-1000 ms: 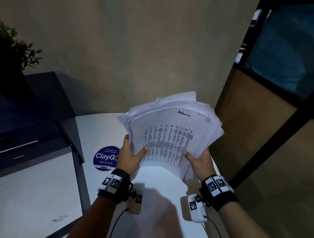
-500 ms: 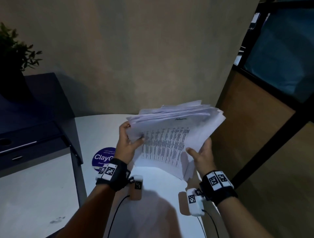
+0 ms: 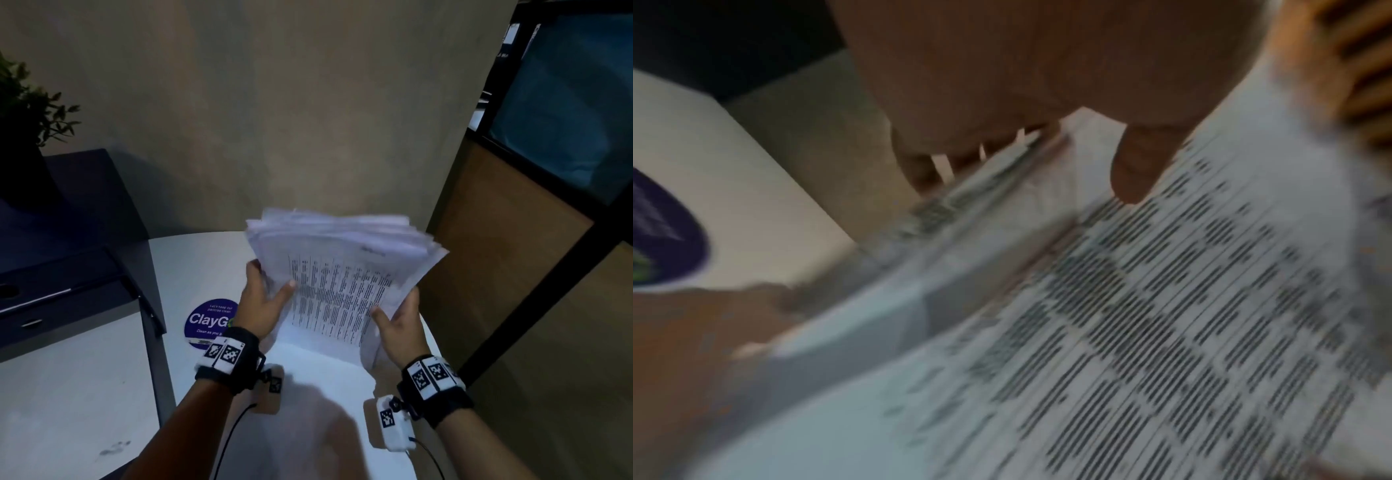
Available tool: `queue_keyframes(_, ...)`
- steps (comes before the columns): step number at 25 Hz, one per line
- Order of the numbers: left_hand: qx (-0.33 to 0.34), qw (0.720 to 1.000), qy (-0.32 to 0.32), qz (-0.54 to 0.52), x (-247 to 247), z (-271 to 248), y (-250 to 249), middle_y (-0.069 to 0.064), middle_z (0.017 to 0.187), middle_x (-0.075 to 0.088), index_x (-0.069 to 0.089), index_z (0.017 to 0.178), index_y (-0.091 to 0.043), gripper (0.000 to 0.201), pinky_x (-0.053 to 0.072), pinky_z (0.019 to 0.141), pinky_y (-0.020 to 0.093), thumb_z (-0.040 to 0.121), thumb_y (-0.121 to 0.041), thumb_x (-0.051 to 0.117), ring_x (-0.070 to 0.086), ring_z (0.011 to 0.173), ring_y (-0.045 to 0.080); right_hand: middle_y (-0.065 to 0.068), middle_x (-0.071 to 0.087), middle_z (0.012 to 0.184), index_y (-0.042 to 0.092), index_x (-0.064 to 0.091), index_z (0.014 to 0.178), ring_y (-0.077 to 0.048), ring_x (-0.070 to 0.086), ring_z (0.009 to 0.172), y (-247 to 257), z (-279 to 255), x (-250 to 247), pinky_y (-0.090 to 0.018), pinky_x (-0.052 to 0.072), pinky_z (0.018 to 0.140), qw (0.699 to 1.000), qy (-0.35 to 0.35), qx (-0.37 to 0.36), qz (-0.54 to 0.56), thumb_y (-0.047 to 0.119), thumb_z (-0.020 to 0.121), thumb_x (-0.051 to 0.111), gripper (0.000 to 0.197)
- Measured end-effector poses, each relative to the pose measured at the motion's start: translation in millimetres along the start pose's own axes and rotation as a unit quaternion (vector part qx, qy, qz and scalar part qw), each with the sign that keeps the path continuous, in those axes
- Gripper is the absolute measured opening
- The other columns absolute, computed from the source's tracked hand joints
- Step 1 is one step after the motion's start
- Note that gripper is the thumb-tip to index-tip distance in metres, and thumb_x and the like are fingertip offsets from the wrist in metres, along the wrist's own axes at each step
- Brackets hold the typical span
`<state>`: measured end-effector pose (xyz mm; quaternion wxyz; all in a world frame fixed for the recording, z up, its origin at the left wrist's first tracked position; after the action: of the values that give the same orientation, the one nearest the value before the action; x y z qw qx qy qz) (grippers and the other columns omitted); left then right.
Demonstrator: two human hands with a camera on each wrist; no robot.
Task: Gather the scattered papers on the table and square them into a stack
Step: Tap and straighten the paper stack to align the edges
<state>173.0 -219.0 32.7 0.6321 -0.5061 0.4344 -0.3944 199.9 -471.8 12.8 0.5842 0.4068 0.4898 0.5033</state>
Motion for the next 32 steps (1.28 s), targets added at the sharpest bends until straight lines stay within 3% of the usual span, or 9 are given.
queue_keyframes(3, -0.057, 0.984, 0.011, 0.169, 6, -2, 26, 0.011, 0.126, 0.065, 0.058, 0.127, -0.010, 0.038, 0.038, 0.091, 0.023, 0.098, -0.034, 0.056, 0.060, 0.117, 0.027, 0.030, 0.049, 0.114, 0.027, 0.034, 0.137, 0.000, 0.054, 0.107, -7, 2, 3, -0.022, 0.042, 0.092, 0.999, 0.001, 0.011, -0.030, 0.003, 0.096, 0.057, 0.053)
queue_keyframes(6, 0.060, 0.982, -0.023, 0.177, 10, 2, 4, 0.015, 0.111, 0.066, 0.059, 0.116, -0.008, 0.034, 0.049, 0.086, 0.033, 0.102, -0.035, 0.044, 0.063, 0.104, 0.034, 0.034, 0.051, 0.113, 0.034, 0.038, 0.129, 0.015, 0.053, 0.104, 4, 9, 1, -0.019, 0.042, 0.092, 0.999, -0.032, -0.010, -0.029, 0.006, 0.097, 0.056, 0.046)
queue_keyframes(8, 0.118, 0.974, -0.047, 0.189, 7, 6, -20, 0.012, 0.099, 0.060, 0.047, 0.113, -0.010, 0.028, 0.051, 0.071, 0.036, 0.102, -0.035, 0.040, 0.061, 0.087, 0.029, 0.030, 0.054, 0.118, 0.032, 0.040, 0.132, 0.023, 0.052, 0.104, 19, 13, 1, -0.008, 0.042, 0.089, 0.999, -0.031, -0.031, -0.009, 0.004, 0.097, 0.055, 0.047)
queue_keyframes(11, 0.125, 0.981, -0.067, 0.132, 7, 3, -49, -0.004, 0.094, 0.055, 0.031, 0.117, -0.016, 0.019, 0.042, 0.059, 0.019, 0.104, -0.027, 0.040, 0.056, 0.077, 0.007, 0.024, 0.056, 0.117, 0.026, 0.039, 0.129, 0.025, 0.053, 0.101, 40, 16, 5, 0.000, 0.043, 0.083, 0.997, -0.034, -0.065, 0.010, 0.001, 0.096, 0.055, 0.044)
queue_keyframes(17, 0.003, 0.994, -0.034, 0.106, 11, -14, 20, 0.009, 0.111, 0.063, 0.031, 0.127, -0.015, 0.029, 0.054, 0.081, 0.041, 0.104, -0.027, 0.043, 0.064, 0.099, 0.035, 0.004, 0.055, 0.114, 0.022, 0.032, 0.128, -0.015, 0.055, 0.106, -2, -7, 20, -0.029, 0.043, 0.089, 0.996, 0.028, 0.038, -0.076, 0.012, 0.097, 0.058, 0.041)
queue_keyframes(21, -0.026, 0.992, -0.013, 0.119, 15, -6, 20, 0.016, 0.128, 0.054, 0.026, 0.131, -0.016, 0.041, 0.051, 0.093, 0.045, 0.100, -0.022, 0.052, 0.057, 0.117, 0.037, 0.008, 0.063, 0.100, 0.015, 0.046, 0.132, -0.004, 0.061, 0.086, 2, 6, 17, -0.029, 0.047, 0.084, 0.996, -0.013, 0.017, -0.084, 0.013, 0.100, 0.051, 0.033)
queue_keyframes(26, 0.172, 0.932, -0.176, 0.264, -20, -4, -56, 0.015, 0.162, 0.011, 0.012, 0.153, -0.012, 0.105, 0.021, 0.119, 0.052, 0.076, -0.031, 0.081, 0.014, 0.150, 0.032, -0.005, 0.068, 0.080, 0.024, 0.053, 0.111, -0.030, 0.065, 0.069, 40, 32, -3, -0.036, 0.051, 0.059, 0.958, 0.028, -0.141, -0.249, 0.006, 0.093, 0.054, 0.026)
queue_keyframes(29, 0.211, 0.904, -0.117, 0.354, -34, 10, -92, 0.005, 0.161, 0.024, 0.024, 0.151, -0.025, 0.099, 0.024, 0.115, 0.058, 0.071, -0.022, 0.082, 0.021, 0.149, 0.028, -0.008, 0.069, 0.077, 0.031, 0.049, 0.105, -0.035, 0.063, 0.066, 76, 35, -10, -0.031, 0.041, 0.054, 0.892, 0.120, -0.233, -0.369, 0.005, 0.086, 0.060, 0.034)
queue_keyframes(32, 0.151, 0.934, 0.043, 0.322, -40, 24, -81, 0.003, 0.126, 0.067, 0.061, 0.125, -0.024, 0.056, 0.048, 0.096, 0.043, 0.072, -0.019, 0.079, 0.062, 0.113, 0.020, -0.007, 0.072, 0.085, 0.033, 0.049, 0.108, -0.035, 0.065, 0.072, 93, 37, -17, -0.033, 0.044, 0.056, 0.850, 0.191, -0.258, -0.417, 0.004, 0.083, 0.061, 0.040)
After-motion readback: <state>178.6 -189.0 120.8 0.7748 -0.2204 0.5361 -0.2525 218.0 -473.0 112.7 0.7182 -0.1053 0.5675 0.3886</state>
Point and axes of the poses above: each hand's wrist, its own z-axis towards the middle knuckle, its own x-axis out of the palm, y = z × x, the point moved 5 cm from there along z, towards the middle knuckle
